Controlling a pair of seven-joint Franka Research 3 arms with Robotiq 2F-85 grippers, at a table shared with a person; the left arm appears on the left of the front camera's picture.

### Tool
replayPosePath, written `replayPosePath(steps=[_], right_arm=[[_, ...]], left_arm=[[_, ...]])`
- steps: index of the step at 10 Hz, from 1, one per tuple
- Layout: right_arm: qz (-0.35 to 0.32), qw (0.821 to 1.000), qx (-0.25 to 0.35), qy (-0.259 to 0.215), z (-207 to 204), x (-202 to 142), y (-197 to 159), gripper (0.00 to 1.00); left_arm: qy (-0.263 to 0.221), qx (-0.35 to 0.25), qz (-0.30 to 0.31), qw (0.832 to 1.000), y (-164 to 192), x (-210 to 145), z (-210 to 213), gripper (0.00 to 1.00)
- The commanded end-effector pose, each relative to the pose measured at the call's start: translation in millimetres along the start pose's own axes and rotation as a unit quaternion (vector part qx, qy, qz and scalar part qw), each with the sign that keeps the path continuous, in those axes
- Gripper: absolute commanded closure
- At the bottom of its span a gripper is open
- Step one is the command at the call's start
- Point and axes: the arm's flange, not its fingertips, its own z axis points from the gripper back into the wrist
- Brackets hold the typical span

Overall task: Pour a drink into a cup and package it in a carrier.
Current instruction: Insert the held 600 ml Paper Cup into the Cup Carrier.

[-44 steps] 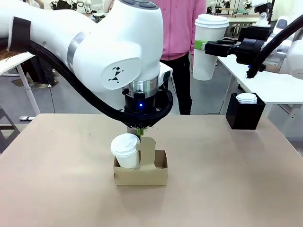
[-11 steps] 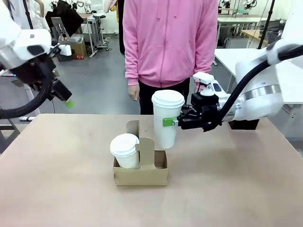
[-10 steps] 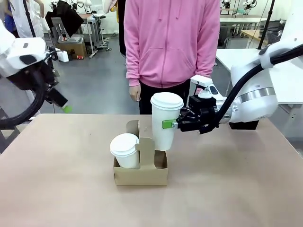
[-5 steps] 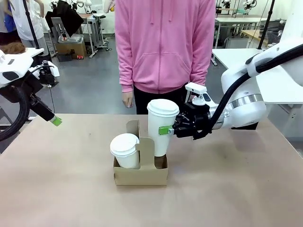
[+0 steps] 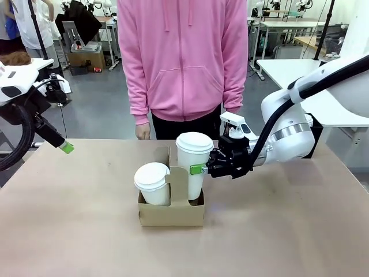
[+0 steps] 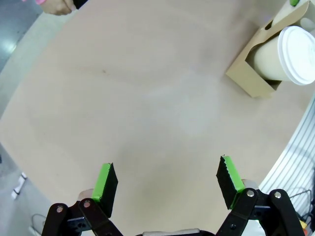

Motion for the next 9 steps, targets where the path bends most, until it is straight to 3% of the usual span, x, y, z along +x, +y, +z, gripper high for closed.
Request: replayPosePath(steps=[1, 9], right_arm=[[0.021, 1.0, 0.012, 0.02, 3, -7, -9, 0.19], [0.014, 0.997, 0.067, 0.047, -3, -48, -15, 0.19]], left_arm=[[-0.002, 0.002, -0.001, 1.0, 1, -1, 1, 0.0], [-0.002, 0.002, -0.001, 1.0, 1, -1, 1, 0.0]])
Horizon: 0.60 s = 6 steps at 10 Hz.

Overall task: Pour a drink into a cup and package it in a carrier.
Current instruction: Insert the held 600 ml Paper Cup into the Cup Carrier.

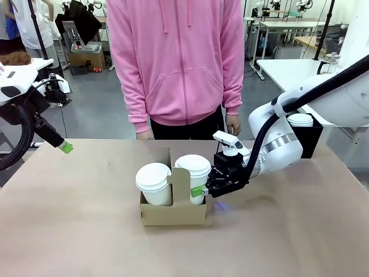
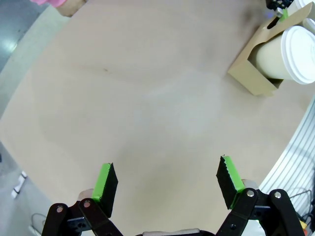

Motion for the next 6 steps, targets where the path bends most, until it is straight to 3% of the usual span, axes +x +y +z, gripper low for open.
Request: replayPosePath(steps=[1, 2, 3, 6], right_arm=[[0.021, 1.0, 0.013, 0.012, 2.6, -2.0, -5.7, 0.19], [0.02, 1.0, 0.011, 0.015, 3.7, -2.7, -5.3, 0.19], [0.031, 0.999, 0.004, 0.033, 5.7, -2.1, -5.0, 0.0], [0.048, 0.997, -0.007, 0.063, 12.2, 5.3, -1.7, 0.0]], left_arm=[[-0.003, 0.0, -0.002, 1.0, 0.4, 0.1, 0.2, 0.0], [-0.003, 0.0, -0.002, 1.0, 0.4, 0.1, 0.2, 0.0], [-0.003, 0.0, -0.002, 1.0, 0.4, 0.1, 0.2, 0.0], [-0.003, 0.0, -0.002, 1.0, 0.4, 0.1, 0.2, 0.0]])
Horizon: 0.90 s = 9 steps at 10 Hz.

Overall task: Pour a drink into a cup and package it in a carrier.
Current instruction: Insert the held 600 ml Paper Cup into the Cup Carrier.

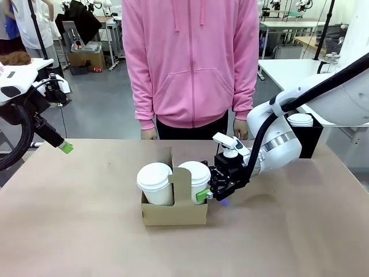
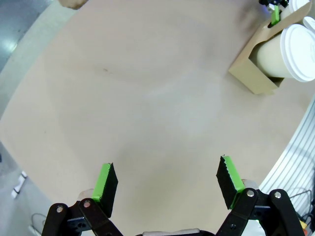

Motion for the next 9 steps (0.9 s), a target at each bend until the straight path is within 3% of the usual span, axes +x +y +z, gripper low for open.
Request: replayPosePath(steps=[1, 5, 7, 9], right_arm=[[0.026, 0.999, -0.01, 0.034, 12, 13, 10, 0.0], [0.035, 0.996, -0.05, 0.061, 48, 34, 22, 0.0], [0.022, 0.986, -0.131, 0.102, 86, 56, 38, 0.0], [-0.021, 0.961, -0.24, 0.133, 137, 92, 72, 0.0]], left_arm=[[-0.003, 0.0, -0.002, 1.0, 0, 0, 0, 0.0], [-0.003, 0.0, -0.002, 1.0, 0, 0, 0, 0.0], [-0.003, 0.0, -0.002, 1.0, 0, 0, 0, 0.0], [-0.003, 0.0, -0.002, 1.0, 0, 0, 0, 0.0]])
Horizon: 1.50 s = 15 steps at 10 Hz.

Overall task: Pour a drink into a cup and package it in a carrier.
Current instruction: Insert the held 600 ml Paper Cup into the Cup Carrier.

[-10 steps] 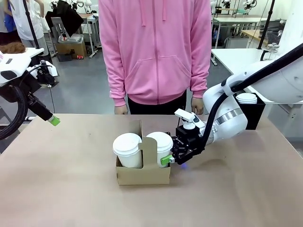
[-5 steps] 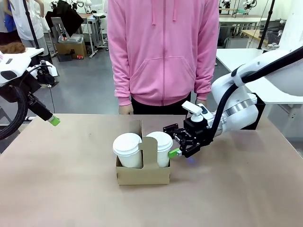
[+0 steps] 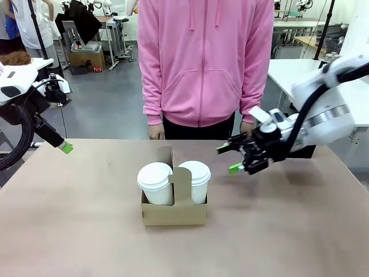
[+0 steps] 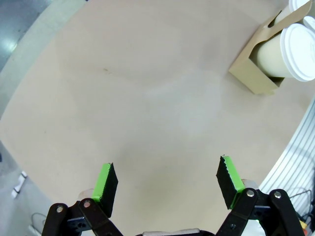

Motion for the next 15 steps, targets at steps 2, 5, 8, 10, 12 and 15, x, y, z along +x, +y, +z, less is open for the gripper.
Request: replayPosePath(steps=[2, 5, 8, 10, 12, 15], right_arm=[[-0.151, 0.973, -0.156, 0.081, 81, 29, 34, 0.0], [-0.24, 0.917, -0.301, 0.103, 138, 36, 75, 0.0], [-0.265, 0.901, -0.329, 0.103, 159, 30, 99, 0.0], [-0.272, 0.894, -0.341, 0.105, 161, 25, 105, 0.0], [-0.257, 0.902, -0.334, 0.098, 158, 22, 100, 0.0], [-0.257, 0.902, -0.334, 0.098, 158, 22, 100, 0.0]], left_arm=[[-0.003, 0.0, -0.003, 1.0, 0, 0, 1, 0.0], [-0.003, 0.0, -0.003, 1.0, 0, 0, 1, 0.0], [-0.003, 0.0, -0.003, 1.0, 0, 0, 1, 0.0], [-0.003, 0.0, -0.003, 1.0, 0, 0, 1, 0.0], [-0.003, 0.0, -0.003, 1.0, 0, 0, 1, 0.0], [-0.003, 0.0, -0.003, 1.0, 0, 0, 1, 0.0]])
